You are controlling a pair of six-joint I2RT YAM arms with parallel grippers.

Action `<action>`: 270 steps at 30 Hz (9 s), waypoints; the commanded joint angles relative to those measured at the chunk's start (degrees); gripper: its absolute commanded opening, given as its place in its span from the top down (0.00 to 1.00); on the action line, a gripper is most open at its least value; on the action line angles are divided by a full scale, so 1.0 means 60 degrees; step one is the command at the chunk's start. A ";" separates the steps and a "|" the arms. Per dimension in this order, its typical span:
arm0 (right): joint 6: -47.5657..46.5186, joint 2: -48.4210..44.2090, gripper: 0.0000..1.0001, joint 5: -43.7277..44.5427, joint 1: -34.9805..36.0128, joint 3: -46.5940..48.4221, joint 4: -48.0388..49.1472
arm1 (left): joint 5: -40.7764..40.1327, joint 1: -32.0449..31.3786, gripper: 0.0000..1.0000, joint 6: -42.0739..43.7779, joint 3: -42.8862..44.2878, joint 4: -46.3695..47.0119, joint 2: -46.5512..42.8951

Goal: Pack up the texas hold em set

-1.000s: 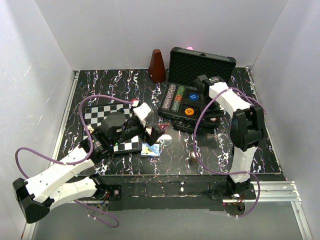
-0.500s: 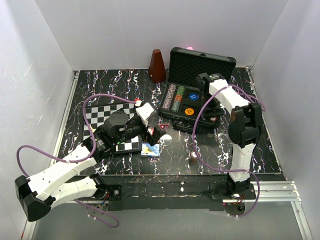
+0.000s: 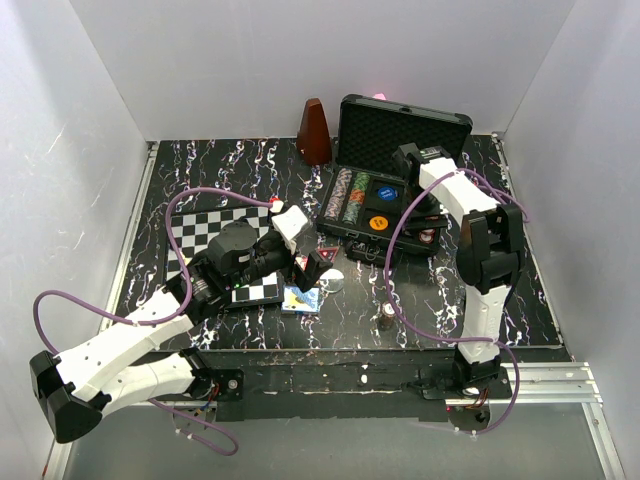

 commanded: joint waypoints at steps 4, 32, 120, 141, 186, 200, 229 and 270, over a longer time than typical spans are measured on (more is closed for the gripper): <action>0.7062 0.0078 0.99 0.0574 -0.0059 -0.0244 0.1822 | 0.0011 0.0049 0.02 -0.0003 0.0164 0.0083 -0.0137; 0.6359 -0.1562 0.13 0.1686 0.0088 -0.1489 0.2231 | 0.0128 0.0049 0.02 0.0040 0.0252 -0.0005 -0.0298; -0.7602 -0.4654 0.12 -0.3222 -0.2139 -0.7202 0.9204 | -0.0502 0.2320 0.02 -0.0970 0.0076 0.0420 0.1826; -0.7352 -0.4287 0.13 -0.2093 -0.1948 -0.7744 1.1033 | -0.0458 0.2393 0.02 -0.0941 0.0061 0.0493 0.1899; -0.7455 -0.3437 0.13 -0.2444 -0.2183 -0.5371 0.9761 | -0.0311 0.2408 0.02 -0.0999 -0.0012 0.0625 0.2090; -0.7587 -0.3042 0.11 -0.2649 -0.2227 -0.5152 0.9175 | -0.0223 0.2408 0.02 -0.1029 -0.0041 0.0669 0.2060; -0.7923 -0.4784 0.07 -0.3074 -0.2227 -0.6732 0.8750 | -0.0121 0.2408 0.02 -0.1014 -0.0085 0.0742 0.2031; -1.2421 -1.2900 0.05 -0.4143 -0.2315 -0.8637 0.5366 | -0.0632 -0.3129 0.02 -0.2289 0.2244 0.2382 0.7919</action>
